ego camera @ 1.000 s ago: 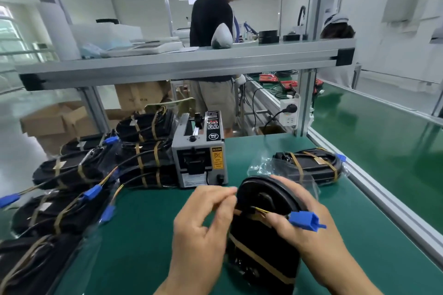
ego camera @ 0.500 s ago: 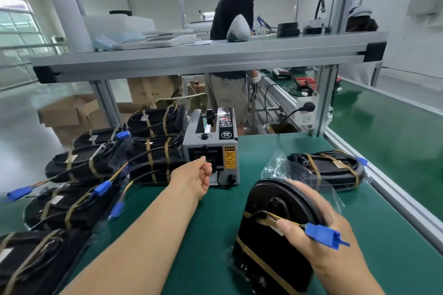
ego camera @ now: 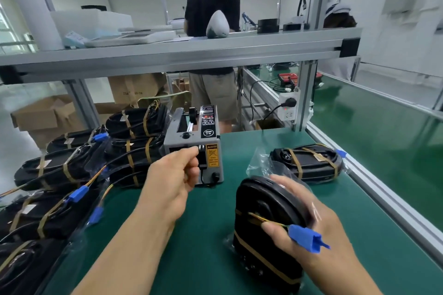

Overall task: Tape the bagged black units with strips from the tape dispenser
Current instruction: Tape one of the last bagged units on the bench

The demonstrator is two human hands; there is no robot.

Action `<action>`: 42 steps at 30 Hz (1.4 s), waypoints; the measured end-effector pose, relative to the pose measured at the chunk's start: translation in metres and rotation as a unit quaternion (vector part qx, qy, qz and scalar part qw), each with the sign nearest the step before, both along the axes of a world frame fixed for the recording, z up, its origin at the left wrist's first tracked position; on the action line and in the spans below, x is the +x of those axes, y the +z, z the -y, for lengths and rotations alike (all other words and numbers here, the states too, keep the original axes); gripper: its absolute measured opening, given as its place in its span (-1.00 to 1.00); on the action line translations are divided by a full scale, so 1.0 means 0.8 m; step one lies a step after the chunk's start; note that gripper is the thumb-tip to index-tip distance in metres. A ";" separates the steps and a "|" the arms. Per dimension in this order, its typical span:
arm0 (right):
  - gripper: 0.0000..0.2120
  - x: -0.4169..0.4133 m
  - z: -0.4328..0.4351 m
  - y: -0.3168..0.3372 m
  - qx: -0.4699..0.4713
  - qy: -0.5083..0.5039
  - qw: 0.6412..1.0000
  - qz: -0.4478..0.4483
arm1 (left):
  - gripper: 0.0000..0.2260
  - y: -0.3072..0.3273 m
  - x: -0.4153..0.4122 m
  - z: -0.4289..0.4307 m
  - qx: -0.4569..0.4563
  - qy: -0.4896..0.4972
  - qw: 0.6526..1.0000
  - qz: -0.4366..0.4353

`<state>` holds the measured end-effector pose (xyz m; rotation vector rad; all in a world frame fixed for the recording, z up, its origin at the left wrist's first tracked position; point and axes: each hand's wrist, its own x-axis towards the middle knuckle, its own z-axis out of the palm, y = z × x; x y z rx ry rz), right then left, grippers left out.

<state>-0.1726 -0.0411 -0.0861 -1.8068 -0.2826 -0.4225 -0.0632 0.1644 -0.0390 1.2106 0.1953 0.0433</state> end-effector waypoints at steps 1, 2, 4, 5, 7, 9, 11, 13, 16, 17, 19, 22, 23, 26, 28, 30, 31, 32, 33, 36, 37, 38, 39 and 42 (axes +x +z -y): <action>-0.40 -0.002 0.002 -0.001 -0.003 0.006 1.000 0.000 | -0.84 0.008 -0.026 0.002 0.017 -0.074 0.996 0.043; -0.39 -0.003 0.001 -0.001 -0.003 0.010 1.000 -0.004 | -0.84 0.016 -0.051 0.005 0.042 -0.138 0.987 0.074; -0.39 -0.006 -0.002 0.000 0.001 0.018 1.000 -0.013 | -0.81 0.027 -0.088 0.015 0.111 -0.203 0.966 0.112; -0.40 -0.008 -0.004 -0.001 0.003 0.022 1.000 -0.015 | -0.79 0.030 -0.099 0.022 0.139 -0.211 0.960 0.121; -0.40 -0.010 -0.007 -0.002 0.012 0.024 1.000 -0.016 | -0.78 0.033 -0.109 0.034 0.167 -0.205 0.956 0.129; -0.42 -0.012 -0.010 -0.002 0.019 0.026 0.999 -0.019 | -0.79 0.033 -0.109 0.041 0.182 -0.192 0.956 0.128; -0.42 -0.013 -0.013 -0.002 0.017 0.027 0.999 -0.017 | -0.82 0.030 -0.105 0.043 0.188 -0.186 0.957 0.122; -0.40 -0.013 -0.014 -0.002 0.018 0.025 0.999 -0.021 | -0.86 0.027 -0.101 0.044 0.194 -0.181 0.957 0.116; -0.39 -0.013 -0.015 -0.003 0.017 0.028 0.999 -0.025 | -0.86 0.024 -0.097 0.043 0.206 -0.170 0.957 0.114; -0.39 -0.013 -0.015 -0.003 0.016 0.028 0.999 -0.022 | -0.85 0.024 -0.096 0.043 0.207 -0.169 0.957 0.112; -0.39 -0.013 -0.017 -0.003 0.018 0.028 0.999 -0.017 | -0.82 0.024 -0.095 0.041 0.208 -0.173 0.957 0.108; -0.42 -0.013 -0.020 -0.001 0.009 0.025 1.000 -0.005 | -0.79 0.024 -0.093 0.038 0.216 -0.182 0.954 0.105; -0.43 -0.013 -0.021 0.000 0.006 0.025 1.000 -0.001 | -0.79 0.025 -0.093 0.038 0.217 -0.184 0.953 0.104; -0.36 -0.013 -0.020 0.001 -0.008 0.023 1.000 0.010 | -0.83 0.025 -0.093 0.039 0.216 -0.185 0.953 0.102; -0.34 -0.012 -0.020 0.001 -0.010 0.022 1.000 0.016 | -0.83 0.024 -0.093 0.039 0.221 -0.182 0.952 0.102; -0.37 -0.013 -0.020 -0.001 -0.005 0.024 1.000 0.015 | -0.84 0.023 -0.092 0.039 0.224 -0.177 0.953 0.101; -0.37 -0.013 -0.020 -0.001 -0.005 0.024 1.000 0.013 | -0.85 0.022 -0.092 0.039 0.224 -0.175 0.953 0.101; -0.37 -0.013 -0.020 -0.002 -0.008 0.021 1.000 0.012 | -0.84 0.021 -0.092 0.039 0.222 -0.173 0.954 0.103; -0.37 -0.013 -0.020 -0.002 -0.010 0.019 1.000 0.010 | -0.84 0.020 -0.092 0.040 0.221 -0.170 0.955 0.104; -0.36 -0.013 -0.020 -0.003 -0.008 0.019 1.000 0.009 | -0.85 0.019 -0.092 0.042 0.217 -0.160 0.957 0.107; -0.36 -0.013 -0.020 -0.003 -0.007 0.020 1.000 0.009 | -0.86 0.018 -0.092 0.042 0.218 -0.158 0.957 0.109; -0.36 -0.013 -0.021 -0.003 -0.007 0.020 1.000 0.009 | -0.85 0.017 -0.092 0.042 0.220 -0.156 0.956 0.111; -0.36 -0.013 -0.021 -0.003 -0.006 0.021 1.000 0.009 | -0.83 0.017 -0.092 0.042 0.224 -0.154 0.955 0.115; -0.36 -0.013 -0.021 -0.004 -0.004 0.028 1.000 0.007 | -0.78 0.014 -0.091 0.041 0.252 -0.143 0.948 0.131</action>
